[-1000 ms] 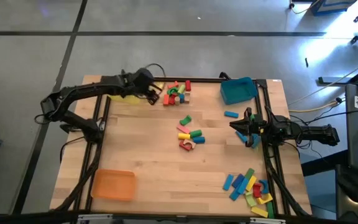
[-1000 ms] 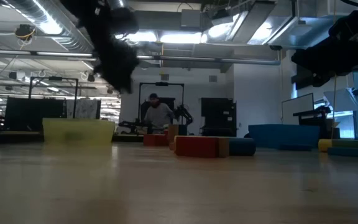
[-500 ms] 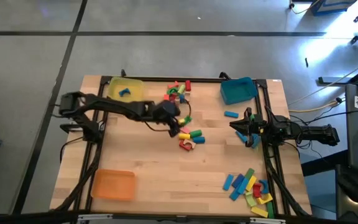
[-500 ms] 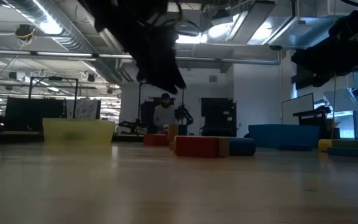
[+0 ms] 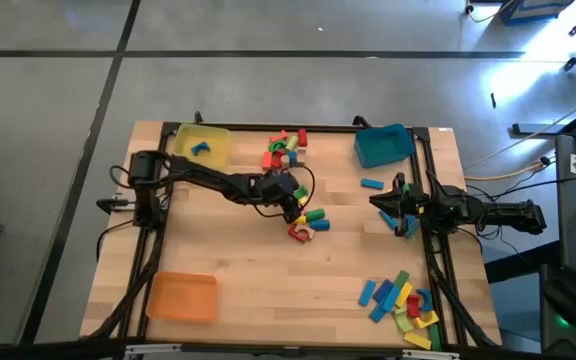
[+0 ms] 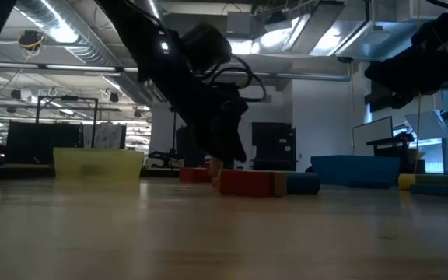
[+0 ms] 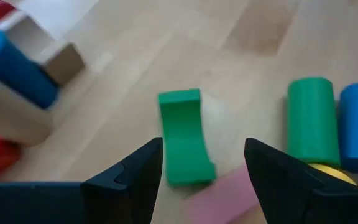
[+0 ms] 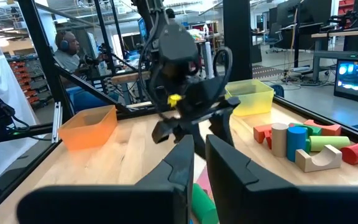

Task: Sort blocks by size
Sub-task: Put the green arch block into the yellow bin

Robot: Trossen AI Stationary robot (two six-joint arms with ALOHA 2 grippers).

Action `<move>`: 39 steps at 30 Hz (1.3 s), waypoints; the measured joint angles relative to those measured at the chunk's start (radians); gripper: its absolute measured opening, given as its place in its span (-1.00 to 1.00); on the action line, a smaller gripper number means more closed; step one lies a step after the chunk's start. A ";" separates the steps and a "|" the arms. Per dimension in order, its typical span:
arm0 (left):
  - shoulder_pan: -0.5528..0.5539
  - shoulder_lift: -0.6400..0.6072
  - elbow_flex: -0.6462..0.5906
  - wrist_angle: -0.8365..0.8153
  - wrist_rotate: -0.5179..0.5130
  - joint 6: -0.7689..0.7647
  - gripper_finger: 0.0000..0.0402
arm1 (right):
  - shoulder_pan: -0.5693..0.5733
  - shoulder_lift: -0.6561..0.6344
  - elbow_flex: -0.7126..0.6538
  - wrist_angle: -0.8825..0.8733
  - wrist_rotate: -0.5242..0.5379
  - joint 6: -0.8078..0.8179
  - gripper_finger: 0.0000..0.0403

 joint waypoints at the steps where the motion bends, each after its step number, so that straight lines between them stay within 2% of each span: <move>1: 0.001 0.010 0.000 0.000 -0.009 0.000 0.04 | 0.000 0.000 0.000 0.001 0.000 0.000 -0.77; 14: 0.025 0.086 0.002 0.028 -0.004 0.017 0.03 | 0.000 0.000 0.000 0.001 0.000 0.000 -0.77; 17: 0.027 0.088 0.000 0.029 -0.003 0.037 -0.06 | 0.000 0.000 0.000 0.001 0.000 0.000 -0.77; 23: 0.025 0.086 0.000 0.031 -0.002 0.081 -0.38 | 0.000 0.000 0.000 0.001 0.000 0.000 -0.77; 27: 0.026 0.081 0.000 0.030 -0.002 0.126 -0.40 | 0.000 0.000 0.000 0.001 0.000 0.000 -0.77; 33: 0.016 -0.003 -0.002 -0.012 -0.009 0.150 -0.40 | 0.000 0.000 0.000 0.001 0.000 0.000 -0.77; 39: 0.008 -0.167 -0.001 -0.160 -0.034 0.150 -0.38 | 0.000 0.000 0.000 0.001 0.000 0.000 -0.77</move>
